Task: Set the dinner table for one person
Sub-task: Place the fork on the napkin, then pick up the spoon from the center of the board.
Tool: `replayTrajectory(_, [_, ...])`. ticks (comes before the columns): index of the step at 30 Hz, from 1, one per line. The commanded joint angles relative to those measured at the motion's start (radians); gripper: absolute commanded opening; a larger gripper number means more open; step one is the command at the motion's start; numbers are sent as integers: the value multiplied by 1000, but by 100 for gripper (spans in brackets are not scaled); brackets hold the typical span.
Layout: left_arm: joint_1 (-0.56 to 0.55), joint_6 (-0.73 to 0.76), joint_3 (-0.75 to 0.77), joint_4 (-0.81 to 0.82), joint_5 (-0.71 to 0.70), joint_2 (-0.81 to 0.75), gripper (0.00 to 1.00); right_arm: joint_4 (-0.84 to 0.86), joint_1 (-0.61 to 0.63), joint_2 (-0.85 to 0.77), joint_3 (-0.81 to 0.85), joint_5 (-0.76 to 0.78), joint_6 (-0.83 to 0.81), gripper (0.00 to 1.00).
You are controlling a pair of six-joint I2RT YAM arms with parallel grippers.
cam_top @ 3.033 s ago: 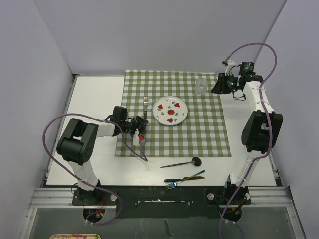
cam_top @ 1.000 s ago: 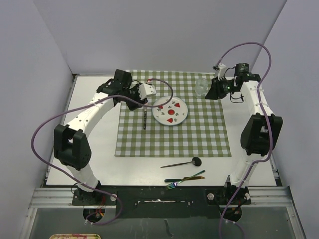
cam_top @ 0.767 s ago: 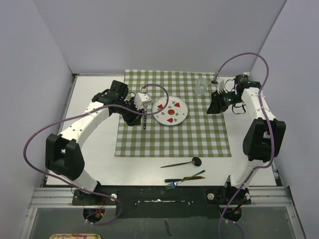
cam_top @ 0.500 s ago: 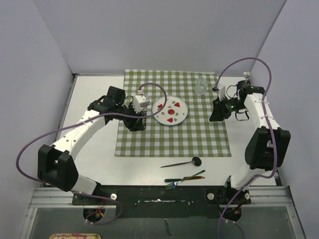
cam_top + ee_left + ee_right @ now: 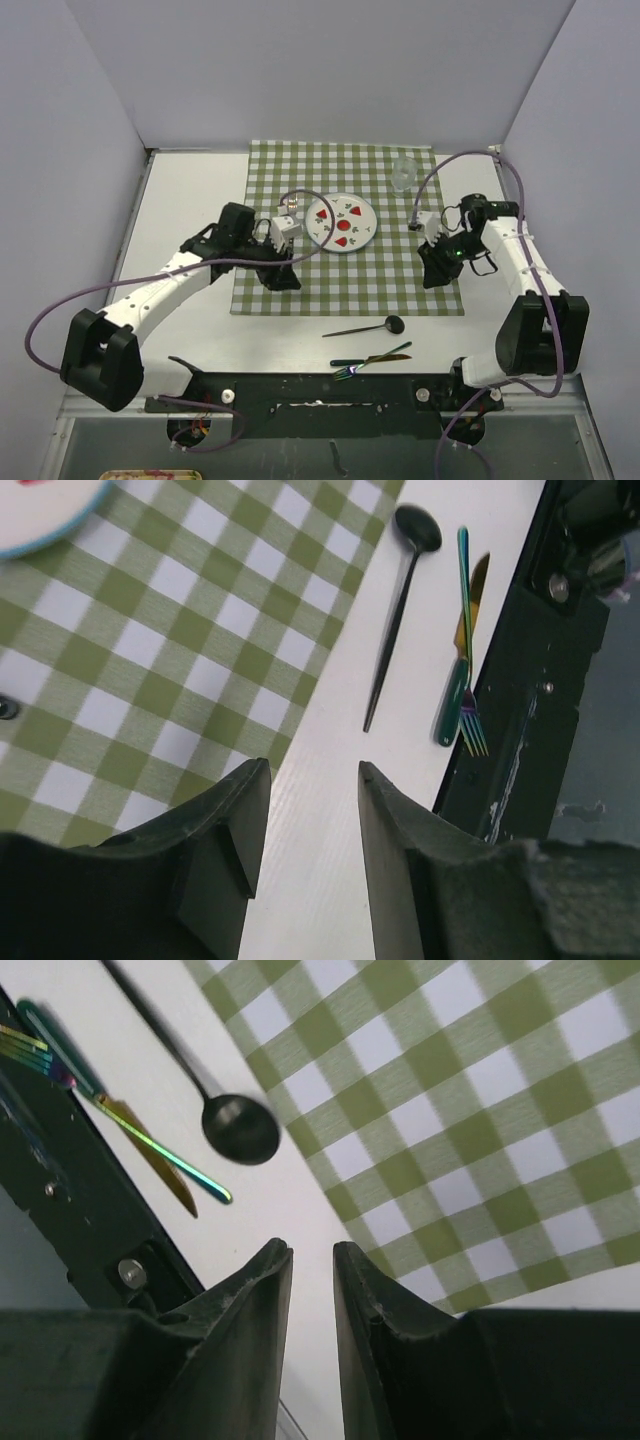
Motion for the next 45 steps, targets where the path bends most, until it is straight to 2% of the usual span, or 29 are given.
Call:
replayTrajectory(1, [95, -37, 41, 84, 48, -123, 39, -53, 90, -125, -113, 107, -68, 25])
replayTrajectory(4, [159, -59, 83, 72, 27, -156, 39, -62, 150, -193, -179, 117, -85, 26])
replayTrajectory(8, [172, -93, 138, 54, -83, -166, 38, -79, 217, -265, -228, 126, -111, 27])
replayTrajectory(14, [228, -66, 121, 20, -128, -146, 38, -89, 312, -344, -255, 146, -123, 27])
replayTrajectory(18, [231, -35, 102, 16, -142, -162, 38, 5, 414, -393, -279, 244, -102, 28])
replayTrajectory(22, [261, -4, 120, 14, -238, -204, 37, 118, 522, -409, -339, 295, -64, 30])
replayTrajectory(28, [339, -50, 91, 64, -278, -239, 37, 216, 680, -297, -303, 347, 7, 30])
replayTrajectory(37, [373, -47, 42, 102, -384, -310, 37, 270, 777, -105, -178, 353, 29, 30])
replayTrajectory(45, [425, -111, 41, 138, -327, -296, 37, 275, 894, 38, -147, 391, 56, 28])
